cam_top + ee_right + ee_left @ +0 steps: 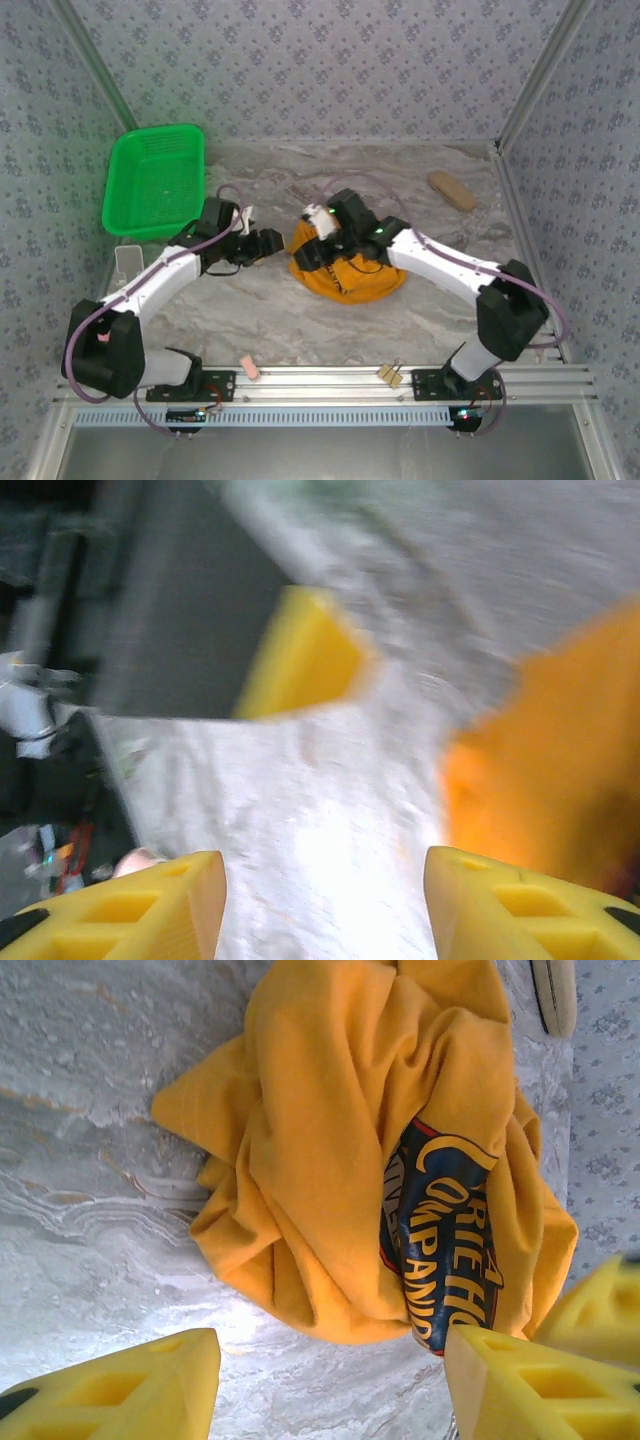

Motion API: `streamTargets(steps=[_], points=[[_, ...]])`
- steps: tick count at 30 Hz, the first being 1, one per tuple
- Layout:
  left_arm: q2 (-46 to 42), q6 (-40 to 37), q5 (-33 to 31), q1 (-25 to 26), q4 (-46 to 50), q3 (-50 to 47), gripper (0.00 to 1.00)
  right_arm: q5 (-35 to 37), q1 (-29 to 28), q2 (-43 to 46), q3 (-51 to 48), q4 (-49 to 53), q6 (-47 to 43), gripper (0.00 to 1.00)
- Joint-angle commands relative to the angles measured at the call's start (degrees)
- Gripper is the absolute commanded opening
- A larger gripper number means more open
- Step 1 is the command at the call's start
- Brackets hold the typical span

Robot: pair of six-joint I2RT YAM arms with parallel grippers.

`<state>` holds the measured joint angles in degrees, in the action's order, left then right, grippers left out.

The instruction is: Fold the inside-out t-shirt

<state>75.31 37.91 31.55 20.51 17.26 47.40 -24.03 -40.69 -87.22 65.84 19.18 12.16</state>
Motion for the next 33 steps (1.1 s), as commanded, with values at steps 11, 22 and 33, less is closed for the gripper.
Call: streamTargets(steps=[11, 22, 33], points=[[9.08, 4.83, -4.12, 11.24, -5.89, 7.61, 0.63, -3.55, 10.06, -1.72, -8.15, 4.72, 4.47, 0.41], [6.71, 5.48, -4.83, 10.46, -4.03, 5.68, 0.66, 1.31, -7.56, 2.38, -11.0, -7.16, 0.02, 0.36], [10.58, 7.25, -5.84, 15.84, -8.28, 7.78, 0.65, -0.58, 16.4, 7.39, -7.64, 7.73, 0.1, 0.62]])
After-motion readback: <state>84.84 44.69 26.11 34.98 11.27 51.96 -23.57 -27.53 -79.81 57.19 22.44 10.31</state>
